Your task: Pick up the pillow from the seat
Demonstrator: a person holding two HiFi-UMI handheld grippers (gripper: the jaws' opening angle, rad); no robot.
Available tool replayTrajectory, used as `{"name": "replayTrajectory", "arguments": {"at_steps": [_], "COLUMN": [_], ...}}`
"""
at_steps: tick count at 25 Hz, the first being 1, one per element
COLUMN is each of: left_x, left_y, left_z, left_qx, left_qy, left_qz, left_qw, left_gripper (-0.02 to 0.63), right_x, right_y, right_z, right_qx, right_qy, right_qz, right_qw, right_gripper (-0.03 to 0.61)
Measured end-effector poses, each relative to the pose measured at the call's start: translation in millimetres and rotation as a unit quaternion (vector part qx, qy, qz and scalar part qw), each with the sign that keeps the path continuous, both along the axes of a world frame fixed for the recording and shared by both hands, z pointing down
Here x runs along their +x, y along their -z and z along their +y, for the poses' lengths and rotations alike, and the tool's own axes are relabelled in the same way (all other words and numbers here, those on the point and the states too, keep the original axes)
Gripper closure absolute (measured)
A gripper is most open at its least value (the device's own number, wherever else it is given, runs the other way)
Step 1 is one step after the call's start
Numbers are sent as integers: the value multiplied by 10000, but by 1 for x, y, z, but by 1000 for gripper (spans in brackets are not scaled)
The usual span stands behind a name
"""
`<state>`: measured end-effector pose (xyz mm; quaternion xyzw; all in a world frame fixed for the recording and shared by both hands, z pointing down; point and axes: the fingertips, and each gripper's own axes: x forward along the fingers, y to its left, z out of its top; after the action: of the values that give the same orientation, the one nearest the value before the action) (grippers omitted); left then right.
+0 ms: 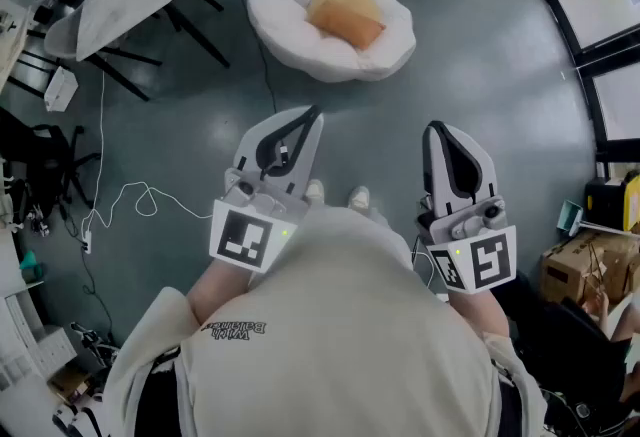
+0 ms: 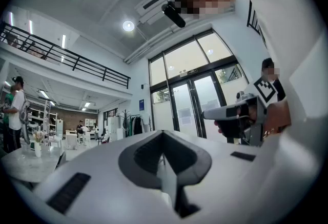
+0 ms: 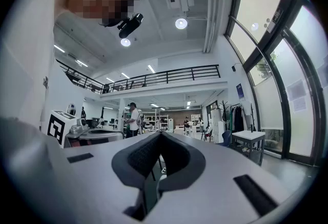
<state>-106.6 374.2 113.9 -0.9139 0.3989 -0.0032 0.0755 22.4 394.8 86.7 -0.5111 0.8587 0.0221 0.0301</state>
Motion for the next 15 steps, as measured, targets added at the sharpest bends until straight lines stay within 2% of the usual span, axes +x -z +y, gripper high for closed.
{"name": "replayTrajectory", "arguments": {"at_steps": [15], "left_x": [19], "left_y": [-2], "left_z": [-7], "left_qx": [-19], "left_qy": [-15], "left_qz": [-94], "left_qw": [10000], "left_gripper": [604], "right_x": [16], "right_y": [-5], "right_z": [-11], "right_qx": [-50], "right_qy": [7], "right_qz": [-141], "right_qw": [9999], "right_gripper": [571]}}
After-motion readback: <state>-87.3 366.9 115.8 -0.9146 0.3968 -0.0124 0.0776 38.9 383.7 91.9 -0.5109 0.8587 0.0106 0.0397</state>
